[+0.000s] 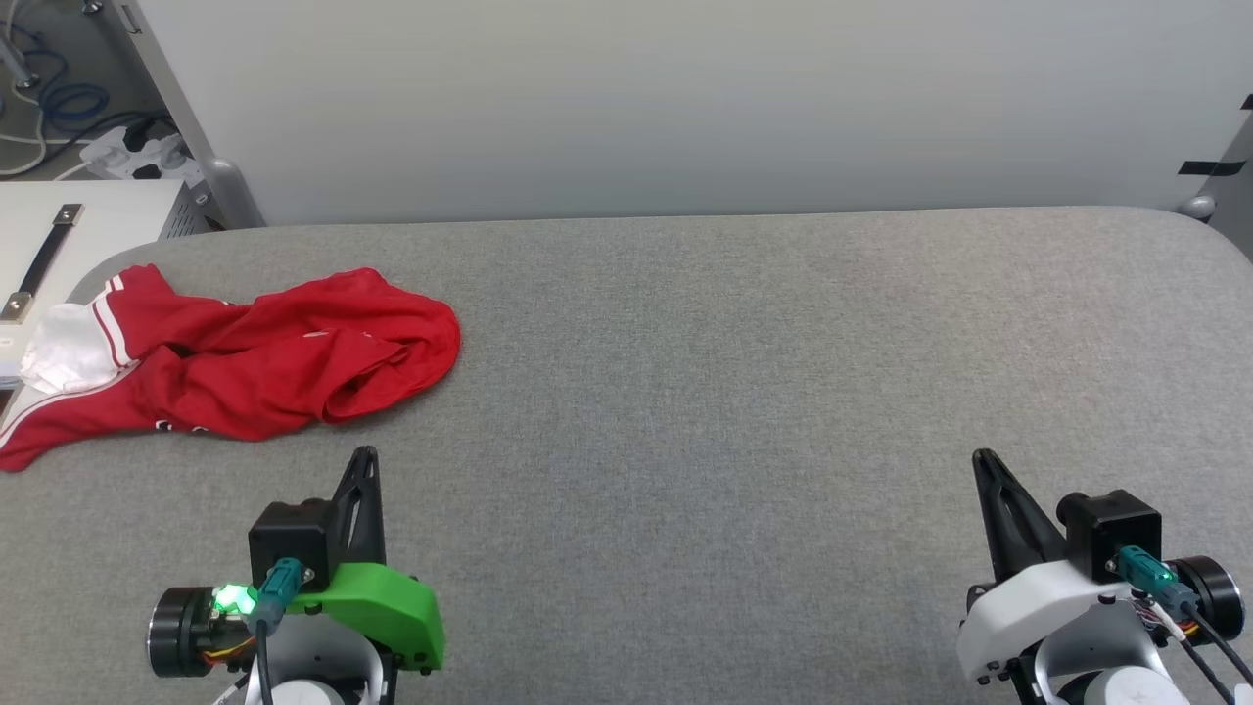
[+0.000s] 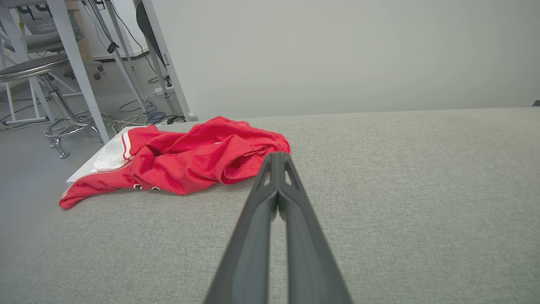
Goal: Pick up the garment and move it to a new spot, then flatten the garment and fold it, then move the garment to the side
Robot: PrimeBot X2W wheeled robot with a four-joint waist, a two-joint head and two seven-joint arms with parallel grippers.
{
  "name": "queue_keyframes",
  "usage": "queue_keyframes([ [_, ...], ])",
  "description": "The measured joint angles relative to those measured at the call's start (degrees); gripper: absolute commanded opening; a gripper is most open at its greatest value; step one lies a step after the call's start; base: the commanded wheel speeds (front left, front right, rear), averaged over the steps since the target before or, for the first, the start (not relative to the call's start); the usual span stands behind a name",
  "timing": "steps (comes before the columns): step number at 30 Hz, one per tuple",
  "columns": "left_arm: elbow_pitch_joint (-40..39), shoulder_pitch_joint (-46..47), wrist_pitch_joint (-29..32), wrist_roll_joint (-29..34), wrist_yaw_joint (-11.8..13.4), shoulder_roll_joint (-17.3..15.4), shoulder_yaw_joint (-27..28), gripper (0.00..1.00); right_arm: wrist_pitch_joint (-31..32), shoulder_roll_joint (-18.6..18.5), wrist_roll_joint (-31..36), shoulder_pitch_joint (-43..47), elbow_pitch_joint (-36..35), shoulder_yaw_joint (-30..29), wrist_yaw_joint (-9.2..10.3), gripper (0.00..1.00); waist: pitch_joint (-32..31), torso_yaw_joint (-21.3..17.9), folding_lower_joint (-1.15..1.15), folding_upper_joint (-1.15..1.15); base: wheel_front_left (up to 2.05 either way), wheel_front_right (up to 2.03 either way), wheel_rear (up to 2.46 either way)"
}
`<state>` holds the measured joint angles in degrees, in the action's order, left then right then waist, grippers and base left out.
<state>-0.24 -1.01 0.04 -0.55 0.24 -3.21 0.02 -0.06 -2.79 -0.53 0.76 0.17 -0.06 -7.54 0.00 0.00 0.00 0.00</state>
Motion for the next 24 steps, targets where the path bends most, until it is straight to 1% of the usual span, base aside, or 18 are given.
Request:
queue_keyframes([
  [24, 0.0, 0.0, 0.0, 0.0, 0.0, 0.0, 0.0, 0.00, 0.0, 0.0, 0.0, 0.0, 0.0, 0.0, 0.00, 0.00, 0.0, 0.0, 0.00, 0.00, 0.00, 0.00, 0.00],
])
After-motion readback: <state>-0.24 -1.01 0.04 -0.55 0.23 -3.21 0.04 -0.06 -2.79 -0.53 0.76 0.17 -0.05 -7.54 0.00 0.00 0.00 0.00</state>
